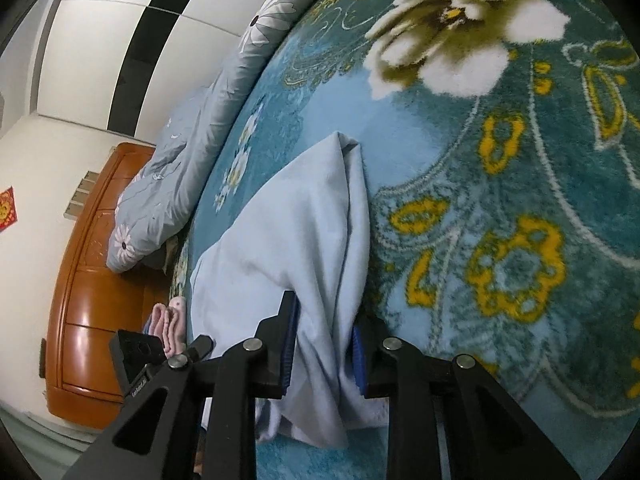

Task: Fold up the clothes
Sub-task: 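Grasp the folded shirt with the right gripper and lift it off the bedspread, then carry the held shirt with the right gripper toward the stack of folded clothes, then lower the shirt onto the pink clothes stack and open the right gripper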

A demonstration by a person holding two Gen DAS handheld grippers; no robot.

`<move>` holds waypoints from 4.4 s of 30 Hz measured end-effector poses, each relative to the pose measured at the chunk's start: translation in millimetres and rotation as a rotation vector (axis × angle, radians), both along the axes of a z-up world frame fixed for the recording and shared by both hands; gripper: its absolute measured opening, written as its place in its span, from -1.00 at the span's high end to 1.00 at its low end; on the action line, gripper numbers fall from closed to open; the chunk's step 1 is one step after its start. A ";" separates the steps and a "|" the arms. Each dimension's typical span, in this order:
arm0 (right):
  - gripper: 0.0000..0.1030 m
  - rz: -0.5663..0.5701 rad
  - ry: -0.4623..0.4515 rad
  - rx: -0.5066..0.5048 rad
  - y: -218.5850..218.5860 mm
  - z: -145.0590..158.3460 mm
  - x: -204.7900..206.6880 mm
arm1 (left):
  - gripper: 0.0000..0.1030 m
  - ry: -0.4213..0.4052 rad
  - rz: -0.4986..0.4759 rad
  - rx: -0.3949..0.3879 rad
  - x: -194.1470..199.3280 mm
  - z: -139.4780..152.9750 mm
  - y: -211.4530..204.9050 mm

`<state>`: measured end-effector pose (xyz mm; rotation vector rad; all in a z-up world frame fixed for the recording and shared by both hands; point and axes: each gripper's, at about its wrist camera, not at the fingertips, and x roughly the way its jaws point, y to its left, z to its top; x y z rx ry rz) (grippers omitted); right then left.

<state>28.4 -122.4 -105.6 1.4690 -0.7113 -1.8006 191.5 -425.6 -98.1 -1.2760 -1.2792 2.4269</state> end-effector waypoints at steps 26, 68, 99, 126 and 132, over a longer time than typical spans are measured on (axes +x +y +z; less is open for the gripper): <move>0.74 0.114 0.153 -0.024 -32.5 70.6 60.2 | 0.64 0.091 0.101 -0.005 74.3 32.9 -19.3; 0.75 0.738 0.497 -0.098 -390.1 231.3 224.7 | 0.68 0.336 0.433 -0.494 332.8 172.2 -280.8; 0.75 0.729 0.407 -0.173 -527.9 100.6 225.6 | 0.65 0.032 0.620 -0.618 329.3 103.5 -425.2; 0.13 0.745 0.593 -0.052 -520.7 130.1 253.9 | -0.09 -0.022 0.549 -0.797 299.4 133.3 -377.9; 0.07 0.847 0.657 0.006 -534.1 103.1 280.5 | -0.11 -0.081 0.515 -0.713 293.9 113.7 -386.1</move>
